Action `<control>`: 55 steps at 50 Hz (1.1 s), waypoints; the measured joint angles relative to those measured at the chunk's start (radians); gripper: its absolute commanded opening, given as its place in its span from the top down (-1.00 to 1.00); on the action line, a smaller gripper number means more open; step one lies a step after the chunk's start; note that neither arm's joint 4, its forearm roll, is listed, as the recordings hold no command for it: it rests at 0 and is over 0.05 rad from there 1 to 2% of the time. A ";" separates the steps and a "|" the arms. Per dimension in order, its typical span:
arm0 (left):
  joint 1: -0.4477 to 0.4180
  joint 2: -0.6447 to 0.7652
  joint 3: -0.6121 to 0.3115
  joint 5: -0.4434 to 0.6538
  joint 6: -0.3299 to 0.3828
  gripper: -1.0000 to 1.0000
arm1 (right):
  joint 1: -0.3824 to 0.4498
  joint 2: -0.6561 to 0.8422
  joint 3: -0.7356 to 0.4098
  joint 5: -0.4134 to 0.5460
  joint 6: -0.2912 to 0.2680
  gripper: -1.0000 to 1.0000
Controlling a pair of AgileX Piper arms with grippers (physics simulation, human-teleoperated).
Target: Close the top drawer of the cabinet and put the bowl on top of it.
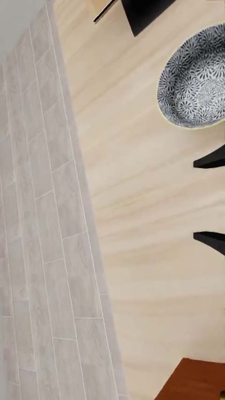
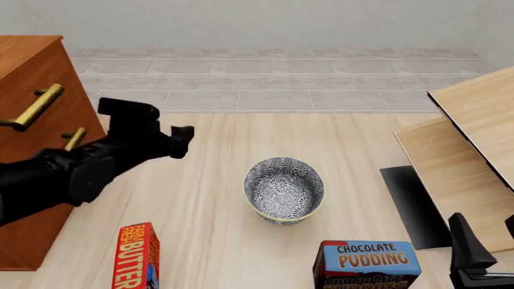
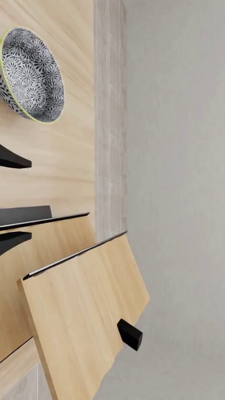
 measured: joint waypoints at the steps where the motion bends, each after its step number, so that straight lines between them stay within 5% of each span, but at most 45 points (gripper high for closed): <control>1: -0.002 0.007 -0.004 0.001 -0.002 -1.00 | 0.000 0.000 0.000 0.000 0.000 -1.00; 55: -0.154 0.138 -0.110 0.030 -0.143 -1.00 | -0.004 0.000 -0.001 -0.001 0.000 -1.00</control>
